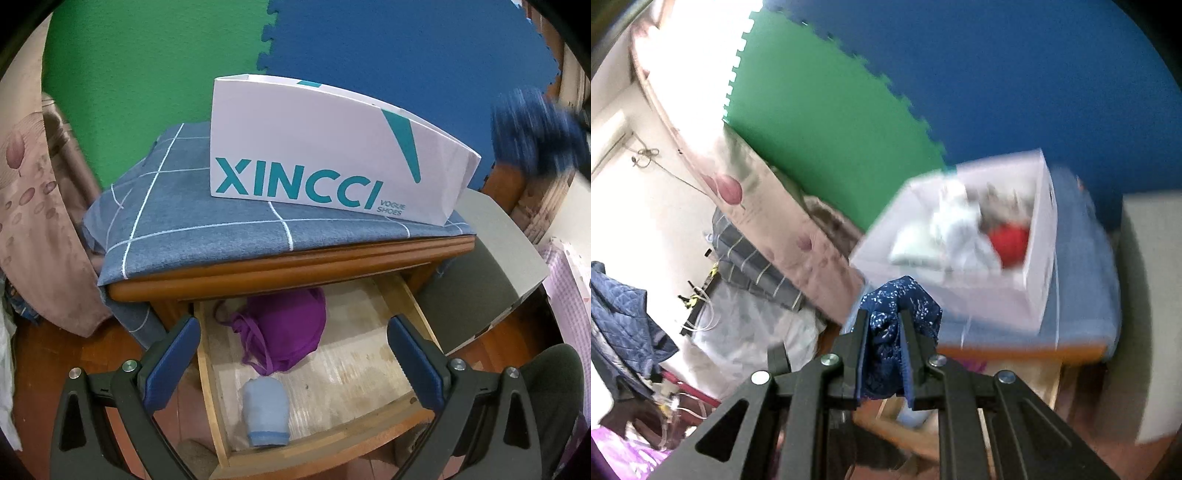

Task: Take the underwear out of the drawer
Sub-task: 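Carry the navy lace underwear up and release it into the shoe box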

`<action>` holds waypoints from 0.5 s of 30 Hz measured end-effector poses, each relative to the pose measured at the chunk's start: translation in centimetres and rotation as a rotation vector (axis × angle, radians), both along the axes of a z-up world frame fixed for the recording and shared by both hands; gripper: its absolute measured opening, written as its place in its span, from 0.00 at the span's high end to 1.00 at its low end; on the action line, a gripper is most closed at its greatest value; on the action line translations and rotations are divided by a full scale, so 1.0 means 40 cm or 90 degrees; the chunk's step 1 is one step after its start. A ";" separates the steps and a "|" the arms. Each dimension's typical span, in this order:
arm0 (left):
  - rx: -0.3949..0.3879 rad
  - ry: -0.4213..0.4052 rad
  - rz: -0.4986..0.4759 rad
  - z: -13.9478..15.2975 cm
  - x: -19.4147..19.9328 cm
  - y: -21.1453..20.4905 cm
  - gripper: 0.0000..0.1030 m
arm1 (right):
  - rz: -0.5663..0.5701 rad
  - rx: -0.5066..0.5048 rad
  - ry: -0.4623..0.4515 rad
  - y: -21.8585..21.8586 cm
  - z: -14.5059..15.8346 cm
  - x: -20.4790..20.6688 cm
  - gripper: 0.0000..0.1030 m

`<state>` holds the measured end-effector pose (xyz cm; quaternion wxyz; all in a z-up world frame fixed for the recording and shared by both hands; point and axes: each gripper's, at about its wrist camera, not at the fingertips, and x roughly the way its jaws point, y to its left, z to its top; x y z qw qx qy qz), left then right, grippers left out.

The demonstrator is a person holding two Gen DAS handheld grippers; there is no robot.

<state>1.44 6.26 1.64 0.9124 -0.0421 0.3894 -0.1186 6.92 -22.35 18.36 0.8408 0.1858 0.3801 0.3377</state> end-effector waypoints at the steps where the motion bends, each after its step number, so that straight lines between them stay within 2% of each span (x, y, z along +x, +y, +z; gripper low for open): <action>1: 0.000 0.000 0.000 0.001 -0.001 0.000 0.03 | -0.006 -0.013 -0.017 0.010 0.031 0.024 0.85; 4: -0.002 -0.002 -0.001 0.003 -0.003 0.001 0.03 | -0.030 -0.063 -0.056 0.045 0.091 0.114 0.85; 7: -0.005 -0.002 -0.002 0.003 -0.004 0.004 0.03 | -0.055 -0.126 -0.072 0.077 0.096 0.198 0.85; 12: -0.010 0.004 -0.002 0.001 0.001 0.011 0.03 | -0.084 -0.211 -0.049 0.114 0.027 0.317 0.85; 15: -0.013 0.006 0.000 0.001 0.002 0.017 0.03 | -0.096 -0.290 -0.039 0.138 -0.040 0.358 0.85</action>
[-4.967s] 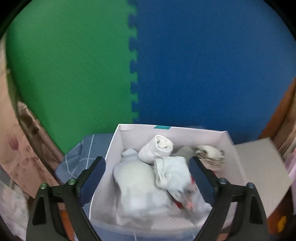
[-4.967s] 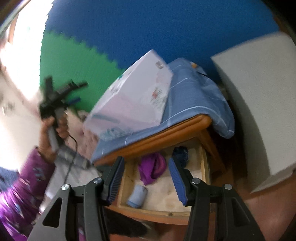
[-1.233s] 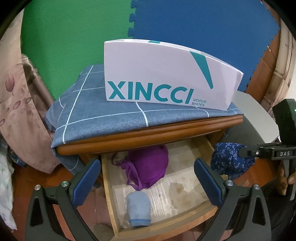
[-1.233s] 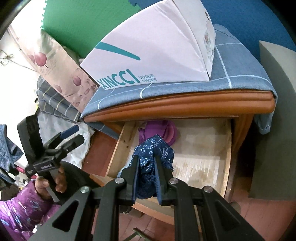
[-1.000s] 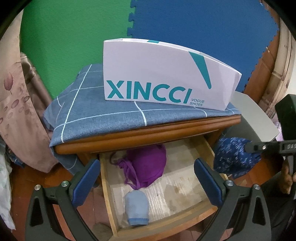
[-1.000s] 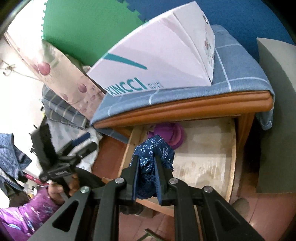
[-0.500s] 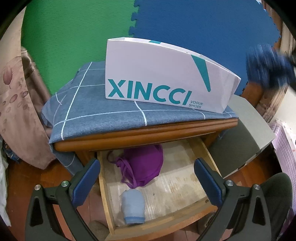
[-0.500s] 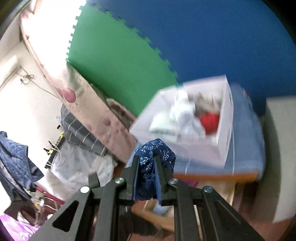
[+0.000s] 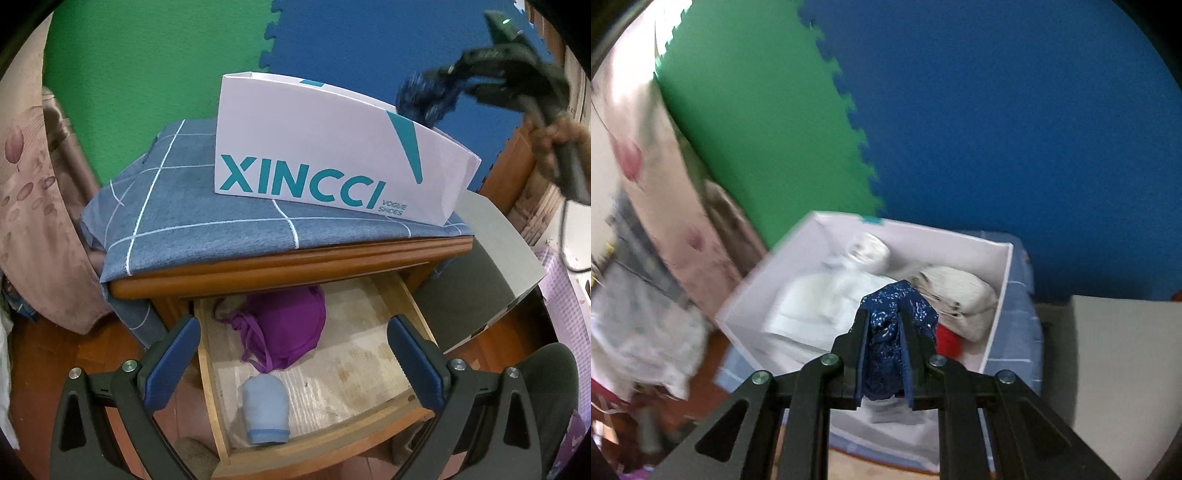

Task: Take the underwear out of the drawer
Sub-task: 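Carry the navy lace underwear up and release it into the shoe box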

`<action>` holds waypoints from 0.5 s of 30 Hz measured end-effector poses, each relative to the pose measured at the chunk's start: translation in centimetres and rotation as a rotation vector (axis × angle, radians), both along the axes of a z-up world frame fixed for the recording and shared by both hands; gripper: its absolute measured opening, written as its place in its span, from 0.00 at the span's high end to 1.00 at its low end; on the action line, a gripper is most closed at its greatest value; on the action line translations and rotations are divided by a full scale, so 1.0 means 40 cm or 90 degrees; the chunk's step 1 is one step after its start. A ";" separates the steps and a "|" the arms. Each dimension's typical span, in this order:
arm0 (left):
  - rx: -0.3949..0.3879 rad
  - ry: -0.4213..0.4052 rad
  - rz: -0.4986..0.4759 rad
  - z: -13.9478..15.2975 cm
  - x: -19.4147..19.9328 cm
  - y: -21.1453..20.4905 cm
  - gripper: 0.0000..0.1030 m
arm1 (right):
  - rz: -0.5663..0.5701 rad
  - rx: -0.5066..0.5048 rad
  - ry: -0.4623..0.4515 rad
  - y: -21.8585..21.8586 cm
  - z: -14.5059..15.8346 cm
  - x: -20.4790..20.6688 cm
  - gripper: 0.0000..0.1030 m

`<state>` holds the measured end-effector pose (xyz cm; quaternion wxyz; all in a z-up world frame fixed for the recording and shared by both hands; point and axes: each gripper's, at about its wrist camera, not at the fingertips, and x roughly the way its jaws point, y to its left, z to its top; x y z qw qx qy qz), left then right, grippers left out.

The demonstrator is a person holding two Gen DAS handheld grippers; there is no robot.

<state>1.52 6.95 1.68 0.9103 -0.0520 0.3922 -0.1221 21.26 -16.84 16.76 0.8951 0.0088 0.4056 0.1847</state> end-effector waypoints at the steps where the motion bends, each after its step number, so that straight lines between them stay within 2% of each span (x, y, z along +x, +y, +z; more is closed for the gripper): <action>1: 0.001 -0.001 0.002 0.000 0.000 0.001 0.03 | -0.001 -0.015 0.006 0.006 -0.019 0.006 0.85; 6: 0.006 0.005 0.014 -0.005 0.004 0.007 0.03 | 0.010 -0.086 0.035 0.043 -0.101 0.012 0.86; 10: 0.016 0.007 0.024 -0.006 0.008 0.009 0.02 | 0.022 -0.119 0.052 0.059 -0.153 0.000 0.86; 15: 0.028 0.013 0.031 -0.010 0.012 0.010 0.01 | 0.017 -0.107 0.046 0.066 -0.158 -0.013 0.83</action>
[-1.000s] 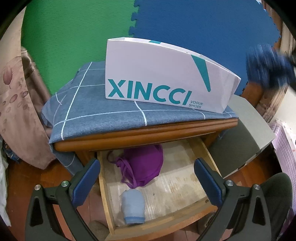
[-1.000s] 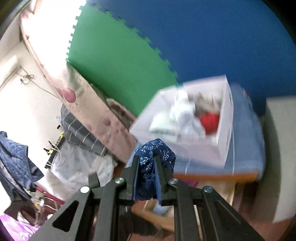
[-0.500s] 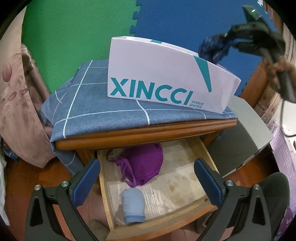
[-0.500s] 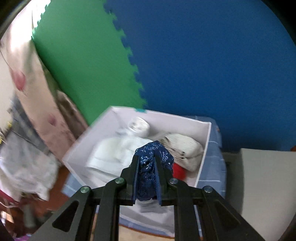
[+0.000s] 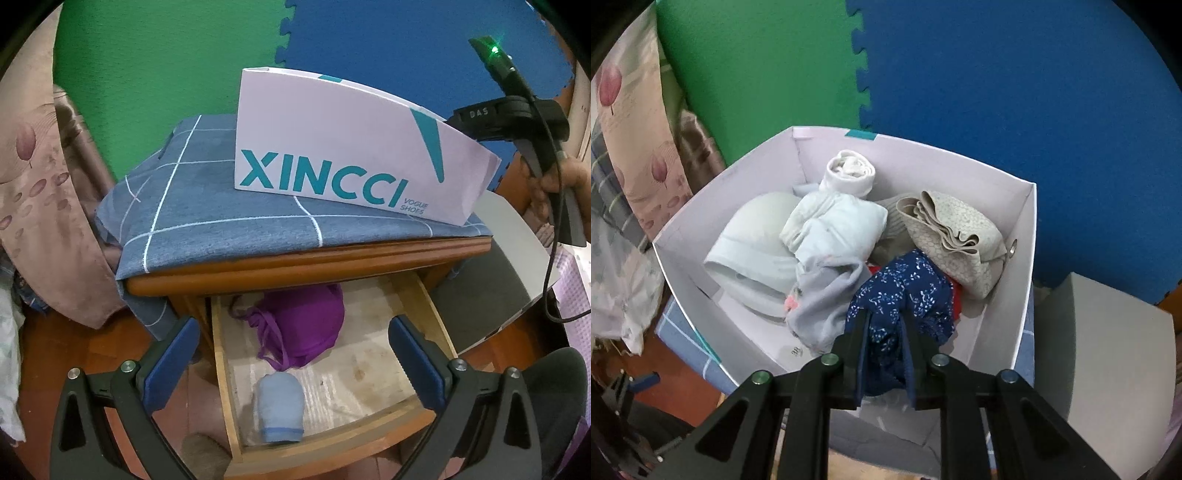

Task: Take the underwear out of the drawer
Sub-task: 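Carry the navy lace underwear up and release it into the shoe box, then reach into the drawer and grasp the light-blue sock with the left tool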

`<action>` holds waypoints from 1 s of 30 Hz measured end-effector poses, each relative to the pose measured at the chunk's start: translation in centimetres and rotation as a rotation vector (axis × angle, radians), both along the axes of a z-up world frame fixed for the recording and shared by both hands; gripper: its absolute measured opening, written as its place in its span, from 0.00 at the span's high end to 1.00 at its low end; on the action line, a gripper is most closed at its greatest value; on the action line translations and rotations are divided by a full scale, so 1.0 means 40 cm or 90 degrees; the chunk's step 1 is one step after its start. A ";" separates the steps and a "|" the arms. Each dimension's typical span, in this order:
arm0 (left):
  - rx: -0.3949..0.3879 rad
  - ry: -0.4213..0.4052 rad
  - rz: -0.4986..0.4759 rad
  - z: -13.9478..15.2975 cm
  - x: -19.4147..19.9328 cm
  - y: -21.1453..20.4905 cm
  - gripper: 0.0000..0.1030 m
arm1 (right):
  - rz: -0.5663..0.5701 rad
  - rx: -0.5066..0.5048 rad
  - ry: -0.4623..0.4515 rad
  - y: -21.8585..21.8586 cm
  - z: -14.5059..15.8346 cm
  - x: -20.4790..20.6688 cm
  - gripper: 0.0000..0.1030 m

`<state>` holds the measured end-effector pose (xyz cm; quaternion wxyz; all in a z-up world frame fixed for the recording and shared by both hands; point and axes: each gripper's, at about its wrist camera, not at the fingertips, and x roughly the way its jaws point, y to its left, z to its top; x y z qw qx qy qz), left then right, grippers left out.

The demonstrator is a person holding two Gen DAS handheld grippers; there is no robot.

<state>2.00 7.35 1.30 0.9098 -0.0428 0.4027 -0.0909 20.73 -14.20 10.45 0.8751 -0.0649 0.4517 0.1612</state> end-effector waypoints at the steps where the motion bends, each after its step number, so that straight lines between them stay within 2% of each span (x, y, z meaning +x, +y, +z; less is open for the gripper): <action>1: 0.001 0.000 0.001 0.000 0.000 0.000 0.01 | -0.006 0.015 -0.001 -0.008 0.006 -0.004 0.82; 4: 0.002 0.000 0.001 0.000 0.001 0.000 0.01 | -0.023 0.045 -0.016 -0.027 0.022 -0.017 0.79; 7: 0.005 0.002 0.002 -0.002 0.002 -0.002 0.01 | -0.021 0.080 -0.056 -0.043 0.053 -0.060 0.78; 12: 0.013 0.005 0.000 -0.004 0.003 -0.002 0.01 | 0.005 0.155 -0.130 -0.086 0.095 -0.197 0.75; 14: 0.016 0.006 -0.001 -0.005 0.004 -0.005 0.01 | 0.015 0.182 -0.135 -0.102 0.090 -0.251 0.66; 18: 0.024 0.025 -0.009 -0.018 0.009 -0.015 0.01 | 0.030 0.221 -0.121 -0.149 0.029 -0.371 0.65; 22: 0.032 0.077 -0.037 -0.048 0.024 -0.032 0.01 | 0.020 0.259 -0.063 -0.190 -0.081 -0.442 0.65; 26: 0.025 0.183 -0.085 -0.108 0.056 -0.068 0.01 | -0.010 0.280 0.027 -0.220 -0.185 -0.447 0.65; 27: 0.026 0.212 -0.093 -0.129 0.067 -0.081 0.01 | -0.005 0.292 0.037 -0.224 -0.188 -0.447 0.65; 30: 0.035 0.263 -0.100 -0.177 0.085 -0.112 0.01 | 0.009 0.294 0.001 -0.236 -0.164 -0.471 0.65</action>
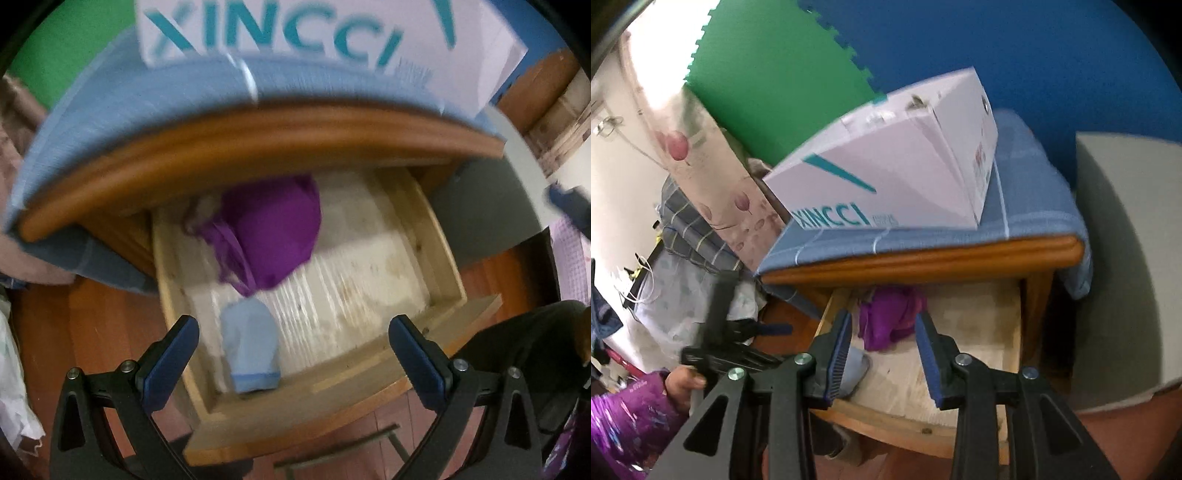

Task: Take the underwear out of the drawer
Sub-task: 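Reach into the drawer and grasp the light-blue sock with the left tool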

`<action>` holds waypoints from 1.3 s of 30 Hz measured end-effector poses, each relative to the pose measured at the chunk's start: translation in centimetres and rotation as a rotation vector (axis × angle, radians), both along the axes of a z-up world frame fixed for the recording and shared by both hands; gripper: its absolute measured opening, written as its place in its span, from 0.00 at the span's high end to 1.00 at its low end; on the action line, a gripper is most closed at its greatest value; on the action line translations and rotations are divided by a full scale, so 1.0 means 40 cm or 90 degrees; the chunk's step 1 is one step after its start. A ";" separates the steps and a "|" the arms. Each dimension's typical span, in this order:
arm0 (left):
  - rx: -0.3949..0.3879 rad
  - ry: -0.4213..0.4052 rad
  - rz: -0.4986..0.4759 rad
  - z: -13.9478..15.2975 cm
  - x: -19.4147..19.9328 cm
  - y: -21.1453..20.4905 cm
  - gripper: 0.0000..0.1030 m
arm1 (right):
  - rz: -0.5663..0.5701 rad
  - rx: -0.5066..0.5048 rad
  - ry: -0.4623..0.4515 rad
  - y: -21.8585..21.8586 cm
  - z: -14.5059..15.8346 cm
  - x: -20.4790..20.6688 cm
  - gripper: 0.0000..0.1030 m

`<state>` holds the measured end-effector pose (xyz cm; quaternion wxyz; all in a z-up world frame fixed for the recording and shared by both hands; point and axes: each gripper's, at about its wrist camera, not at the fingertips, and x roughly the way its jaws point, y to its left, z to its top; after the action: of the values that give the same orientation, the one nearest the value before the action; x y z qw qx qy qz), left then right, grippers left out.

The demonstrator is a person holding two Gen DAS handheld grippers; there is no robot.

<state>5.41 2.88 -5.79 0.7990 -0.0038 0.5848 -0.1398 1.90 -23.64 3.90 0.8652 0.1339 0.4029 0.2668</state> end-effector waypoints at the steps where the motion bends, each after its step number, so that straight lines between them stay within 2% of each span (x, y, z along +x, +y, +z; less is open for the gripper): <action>1: 0.007 0.018 0.006 -0.020 0.010 -0.008 0.01 | 0.001 0.007 -0.002 -0.007 0.002 -0.006 0.65; 5: 0.010 0.097 0.036 -0.104 0.044 -0.016 0.01 | 0.002 0.042 0.008 -0.031 0.005 -0.010 0.65; 10: 0.060 0.164 0.057 -0.195 0.070 -0.016 0.01 | 0.009 0.059 -0.009 -0.048 0.025 -0.020 0.65; 13: 0.092 0.186 0.060 -0.233 0.079 -0.017 0.01 | 0.016 0.066 -0.006 -0.053 0.025 -0.022 0.65; 19: 0.124 0.237 0.063 -0.304 0.090 -0.011 0.01 | 0.026 0.076 -0.006 -0.060 0.027 -0.023 0.65; 23: 0.111 0.254 0.087 -0.326 0.101 0.014 0.01 | 0.025 0.089 0.000 -0.069 0.024 -0.021 0.65; 27: 0.069 0.315 0.101 -0.369 0.103 0.038 0.05 | 0.023 0.095 0.010 -0.072 0.020 -0.016 0.65; 30: 0.070 0.326 0.107 -0.378 0.102 0.049 0.07 | 0.025 0.094 0.010 -0.070 0.019 -0.015 0.65; 31: 0.064 0.326 0.106 -0.379 0.102 0.052 0.13 | 0.025 0.093 0.013 -0.071 0.017 -0.014 0.65; 33: 0.061 0.326 0.095 -0.386 0.105 0.058 0.44 | 0.025 0.090 0.017 -0.068 0.016 -0.013 0.65; 34: 0.059 0.337 0.091 -0.397 0.101 0.060 0.55 | 0.023 0.090 0.020 -0.070 0.015 -0.011 0.65; 39: 0.053 0.326 0.089 -0.398 0.104 0.081 0.60 | 0.018 0.099 0.024 -0.076 0.014 -0.008 0.65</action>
<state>9.58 6.13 -21.70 0.6322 -0.0461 0.7715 -0.0546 1.56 -26.67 4.44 0.8406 0.2003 0.3989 0.3068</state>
